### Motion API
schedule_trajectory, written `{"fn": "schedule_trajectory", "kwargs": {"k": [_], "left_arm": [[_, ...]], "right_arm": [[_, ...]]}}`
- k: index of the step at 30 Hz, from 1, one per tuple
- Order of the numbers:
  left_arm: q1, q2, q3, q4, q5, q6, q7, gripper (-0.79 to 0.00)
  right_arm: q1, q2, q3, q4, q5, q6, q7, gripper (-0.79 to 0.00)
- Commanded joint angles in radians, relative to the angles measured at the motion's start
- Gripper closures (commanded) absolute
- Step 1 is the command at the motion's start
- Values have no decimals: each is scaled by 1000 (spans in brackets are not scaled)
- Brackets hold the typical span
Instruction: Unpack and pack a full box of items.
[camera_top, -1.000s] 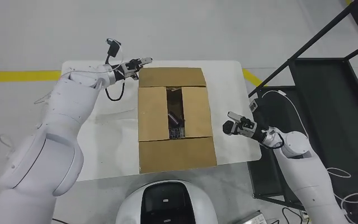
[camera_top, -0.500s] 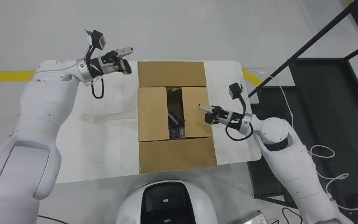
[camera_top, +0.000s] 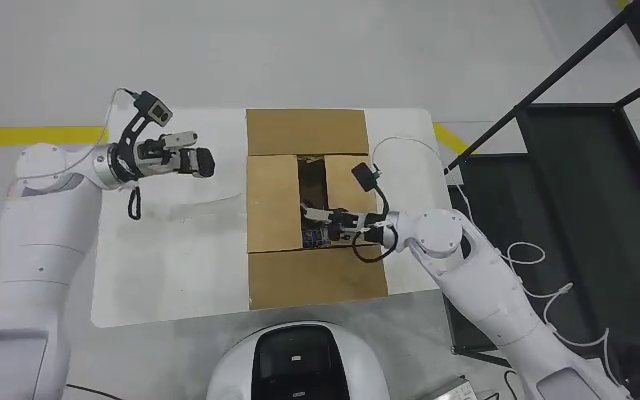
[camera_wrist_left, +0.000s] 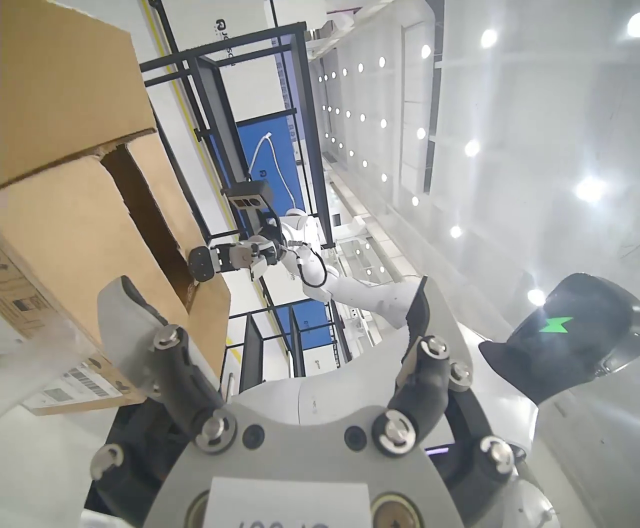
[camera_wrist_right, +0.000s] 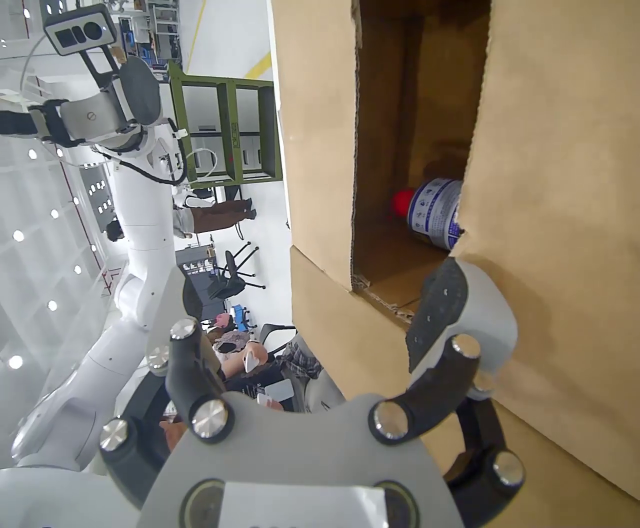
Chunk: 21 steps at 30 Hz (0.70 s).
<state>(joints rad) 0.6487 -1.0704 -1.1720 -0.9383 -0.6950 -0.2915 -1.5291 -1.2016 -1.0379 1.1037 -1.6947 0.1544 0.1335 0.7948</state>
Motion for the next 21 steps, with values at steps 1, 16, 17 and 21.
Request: {"fn": "schedule_trajectory", "kwargs": {"k": [1,16,17,21], "left_arm": [[6,2,-3,-6,-2,2,-1,-785],[31,3,8,-44,6,56,10,-785],[30,6,6,-54,32,50,15,-785],[33,12,-4,-75,70,52,43,-785]], "right_arm": [[0,0,0,-1,-2,0,-2,-785],[15,-11,-28,0,25,3,-30,-785],[30,-16,-48,1,25,0,-28,-785],[105,-40,-130,54,9,1,-47,-785]]}}
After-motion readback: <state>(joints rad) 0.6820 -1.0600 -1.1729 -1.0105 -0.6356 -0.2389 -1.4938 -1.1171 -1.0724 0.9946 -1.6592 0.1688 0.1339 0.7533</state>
